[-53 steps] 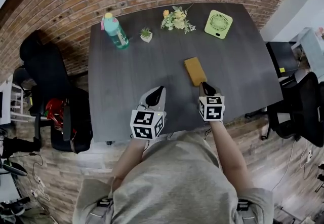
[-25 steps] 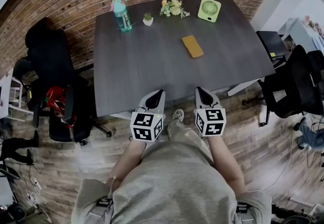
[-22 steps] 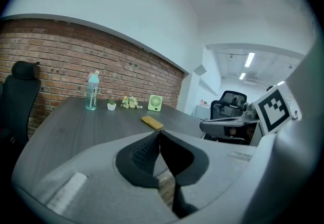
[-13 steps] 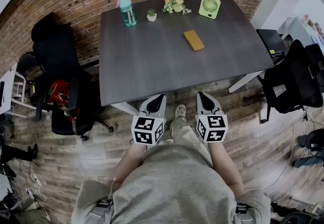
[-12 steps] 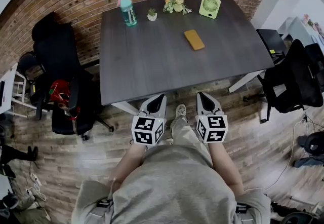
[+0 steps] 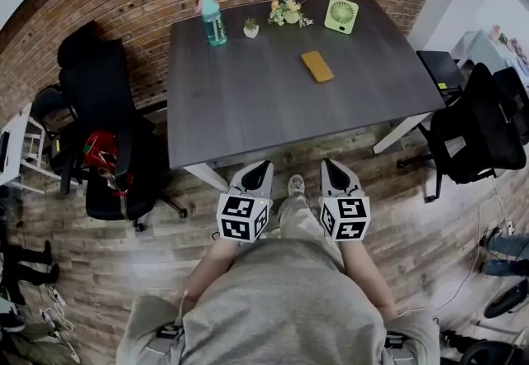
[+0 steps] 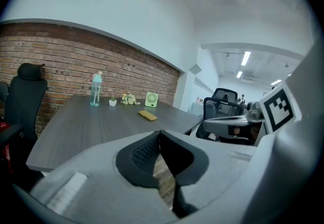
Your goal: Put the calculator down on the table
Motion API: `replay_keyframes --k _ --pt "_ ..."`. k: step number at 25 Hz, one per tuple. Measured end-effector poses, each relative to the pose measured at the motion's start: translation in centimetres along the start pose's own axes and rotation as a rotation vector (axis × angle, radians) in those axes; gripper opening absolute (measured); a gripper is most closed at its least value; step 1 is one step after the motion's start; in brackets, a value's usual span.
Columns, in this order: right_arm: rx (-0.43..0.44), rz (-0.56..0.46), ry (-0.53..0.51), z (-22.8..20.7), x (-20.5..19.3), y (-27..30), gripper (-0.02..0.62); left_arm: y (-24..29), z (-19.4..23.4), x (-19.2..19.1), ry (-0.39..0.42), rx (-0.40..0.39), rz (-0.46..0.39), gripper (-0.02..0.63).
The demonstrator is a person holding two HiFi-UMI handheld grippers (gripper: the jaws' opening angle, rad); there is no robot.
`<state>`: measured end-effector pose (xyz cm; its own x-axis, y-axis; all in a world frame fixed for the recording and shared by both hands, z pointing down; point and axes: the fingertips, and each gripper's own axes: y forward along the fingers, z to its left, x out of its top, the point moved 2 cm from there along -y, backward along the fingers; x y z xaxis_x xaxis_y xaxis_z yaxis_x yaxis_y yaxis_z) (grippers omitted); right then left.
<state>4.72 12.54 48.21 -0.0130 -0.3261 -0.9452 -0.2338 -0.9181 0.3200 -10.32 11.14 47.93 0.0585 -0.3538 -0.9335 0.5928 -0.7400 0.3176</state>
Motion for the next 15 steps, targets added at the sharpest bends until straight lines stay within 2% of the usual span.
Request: replay_keyframes --k 15 --pt "0.008 -0.019 0.0 0.6 0.3 -1.4 0.0 -0.9 -0.9 0.4 -0.001 -0.011 -0.029 0.018"
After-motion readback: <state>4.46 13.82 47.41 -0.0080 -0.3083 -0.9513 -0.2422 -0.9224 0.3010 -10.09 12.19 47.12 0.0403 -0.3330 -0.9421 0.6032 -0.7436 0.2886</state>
